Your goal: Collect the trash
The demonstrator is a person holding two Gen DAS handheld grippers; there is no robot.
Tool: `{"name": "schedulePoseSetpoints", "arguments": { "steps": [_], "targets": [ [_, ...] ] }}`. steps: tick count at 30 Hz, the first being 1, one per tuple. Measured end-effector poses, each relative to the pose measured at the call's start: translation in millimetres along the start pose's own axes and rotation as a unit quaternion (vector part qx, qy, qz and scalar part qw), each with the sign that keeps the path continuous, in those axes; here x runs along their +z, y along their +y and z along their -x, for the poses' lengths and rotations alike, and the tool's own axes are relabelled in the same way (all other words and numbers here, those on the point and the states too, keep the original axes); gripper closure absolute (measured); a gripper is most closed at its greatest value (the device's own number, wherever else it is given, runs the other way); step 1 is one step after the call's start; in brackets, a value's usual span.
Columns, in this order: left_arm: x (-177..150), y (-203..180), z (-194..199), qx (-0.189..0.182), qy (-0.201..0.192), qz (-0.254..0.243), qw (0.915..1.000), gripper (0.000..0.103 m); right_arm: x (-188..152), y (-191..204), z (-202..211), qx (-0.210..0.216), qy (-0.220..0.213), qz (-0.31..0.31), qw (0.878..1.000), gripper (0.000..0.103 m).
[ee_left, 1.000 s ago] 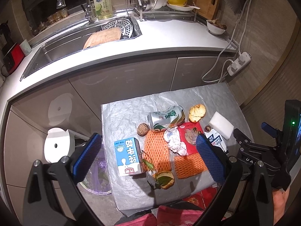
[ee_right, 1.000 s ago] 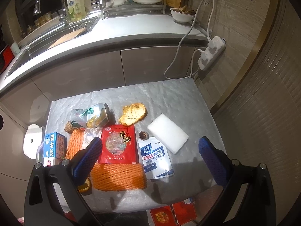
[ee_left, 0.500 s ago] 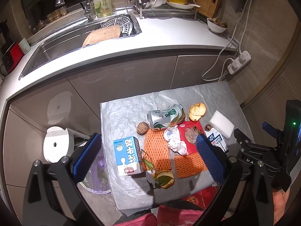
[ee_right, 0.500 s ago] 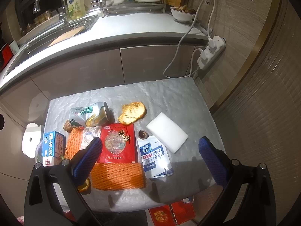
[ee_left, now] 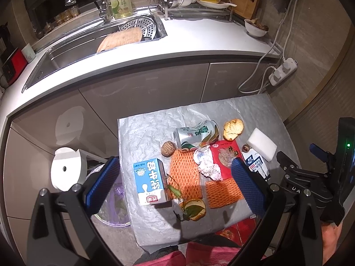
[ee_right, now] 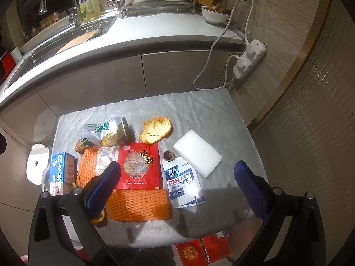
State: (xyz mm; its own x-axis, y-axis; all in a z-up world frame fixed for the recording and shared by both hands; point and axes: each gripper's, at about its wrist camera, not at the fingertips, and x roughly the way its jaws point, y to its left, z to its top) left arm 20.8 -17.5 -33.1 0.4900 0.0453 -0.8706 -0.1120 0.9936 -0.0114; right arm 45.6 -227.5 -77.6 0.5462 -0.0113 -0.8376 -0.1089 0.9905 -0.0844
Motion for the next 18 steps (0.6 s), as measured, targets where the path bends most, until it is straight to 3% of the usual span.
{"name": "schedulePoseSetpoints", "arguments": {
  "steps": [18],
  "targets": [
    [-15.7, 4.6, -18.8, -0.003, 0.003, 0.006, 1.0, 0.007, -2.1, -5.5, -16.4, 0.025, 0.015, 0.006, 1.0, 0.002]
  ]
}}
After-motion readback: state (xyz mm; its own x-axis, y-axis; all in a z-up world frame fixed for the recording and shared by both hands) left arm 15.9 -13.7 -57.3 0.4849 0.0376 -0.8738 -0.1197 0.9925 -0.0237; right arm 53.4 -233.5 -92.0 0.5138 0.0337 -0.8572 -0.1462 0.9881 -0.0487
